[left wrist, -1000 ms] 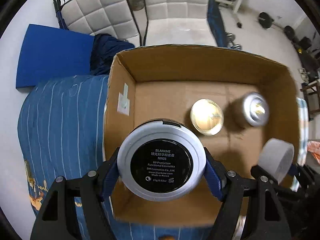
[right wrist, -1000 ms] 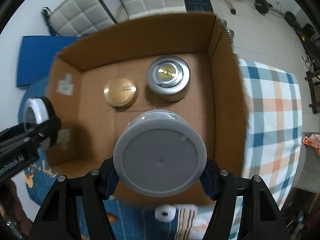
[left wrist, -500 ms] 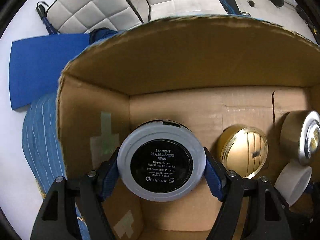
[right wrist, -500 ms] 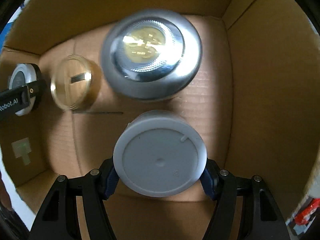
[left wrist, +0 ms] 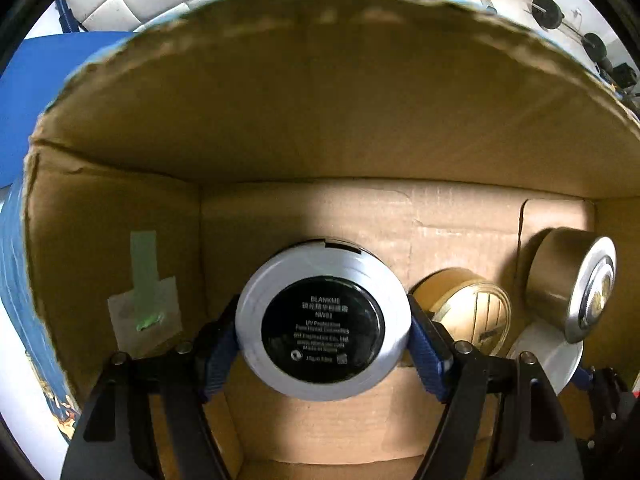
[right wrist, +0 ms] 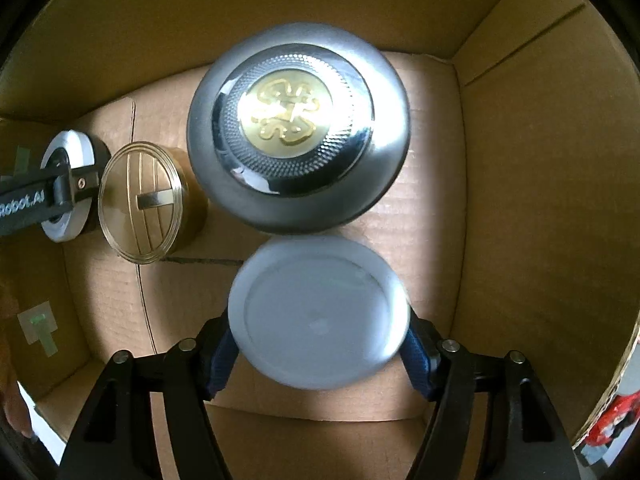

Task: Organize rigid objects
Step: 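Release both items in the box and lift both tools away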

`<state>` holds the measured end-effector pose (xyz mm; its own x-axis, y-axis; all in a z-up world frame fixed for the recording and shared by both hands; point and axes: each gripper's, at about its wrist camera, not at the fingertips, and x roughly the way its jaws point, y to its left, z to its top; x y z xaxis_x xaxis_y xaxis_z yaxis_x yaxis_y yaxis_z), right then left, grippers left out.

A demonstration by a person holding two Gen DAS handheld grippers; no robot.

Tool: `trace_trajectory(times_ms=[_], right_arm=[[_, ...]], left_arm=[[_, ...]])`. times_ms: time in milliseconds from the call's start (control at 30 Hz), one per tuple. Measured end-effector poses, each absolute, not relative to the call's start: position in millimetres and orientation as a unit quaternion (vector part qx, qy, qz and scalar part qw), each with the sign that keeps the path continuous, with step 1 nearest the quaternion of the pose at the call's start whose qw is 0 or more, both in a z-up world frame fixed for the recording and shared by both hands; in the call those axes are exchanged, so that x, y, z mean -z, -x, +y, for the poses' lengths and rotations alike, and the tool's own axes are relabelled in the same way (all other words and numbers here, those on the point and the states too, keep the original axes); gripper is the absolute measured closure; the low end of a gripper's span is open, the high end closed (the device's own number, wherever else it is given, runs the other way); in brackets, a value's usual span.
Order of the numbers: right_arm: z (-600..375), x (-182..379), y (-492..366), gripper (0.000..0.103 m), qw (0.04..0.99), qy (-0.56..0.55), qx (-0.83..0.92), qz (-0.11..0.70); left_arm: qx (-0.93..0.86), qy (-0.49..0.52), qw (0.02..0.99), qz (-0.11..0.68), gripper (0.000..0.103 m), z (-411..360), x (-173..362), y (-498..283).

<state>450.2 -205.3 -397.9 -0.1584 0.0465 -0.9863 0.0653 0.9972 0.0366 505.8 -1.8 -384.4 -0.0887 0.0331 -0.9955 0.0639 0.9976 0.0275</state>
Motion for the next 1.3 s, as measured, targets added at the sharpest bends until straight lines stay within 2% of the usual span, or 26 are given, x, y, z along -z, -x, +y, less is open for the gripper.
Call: trace_trajectory(times_ms=[400, 600, 633, 667, 1033, 1300], right_arm=[[-188.0, 380.9, -439.6, 0.01, 0.642, -0.053, 0.007, 0.765], [-174.8, 359.7, -432.2, 0.0, 0.658, -0.048, -0.003, 0.752], [-172.9, 354.4, -429.3, 0.0, 0.662, -0.044, -0.002, 0.748], [-171.7, 349.8, -426.5, 0.0, 0.666, -0.04, -0.001, 0.745], [-175.4, 287.1, -374.8, 0.0, 0.725, -0.009, 0.016, 0.689], [-187.5, 223.8, -335.2, 0.0, 0.764, -0.005, 0.007, 0.645]], left_arm=[[0.011, -0.009, 0.675, 0.738, 0.029, 7.4, 360.7, -483.8], [0.012, -0.005, 0.703, 0.711, 0.01, 2.8, 327.7, -463.0], [0.011, -0.005, 0.71, 0.704, 0.002, 4.3, 323.0, -455.8], [0.012, 0.003, 0.72, 0.694, 0.002, 7.4, 314.7, -451.9], [0.028, 0.038, 0.779, 0.626, 0.001, 18.5, 257.8, -395.3], [0.035, -0.007, 0.82, 0.571, 0.001, -5.9, 200.5, -344.0]])
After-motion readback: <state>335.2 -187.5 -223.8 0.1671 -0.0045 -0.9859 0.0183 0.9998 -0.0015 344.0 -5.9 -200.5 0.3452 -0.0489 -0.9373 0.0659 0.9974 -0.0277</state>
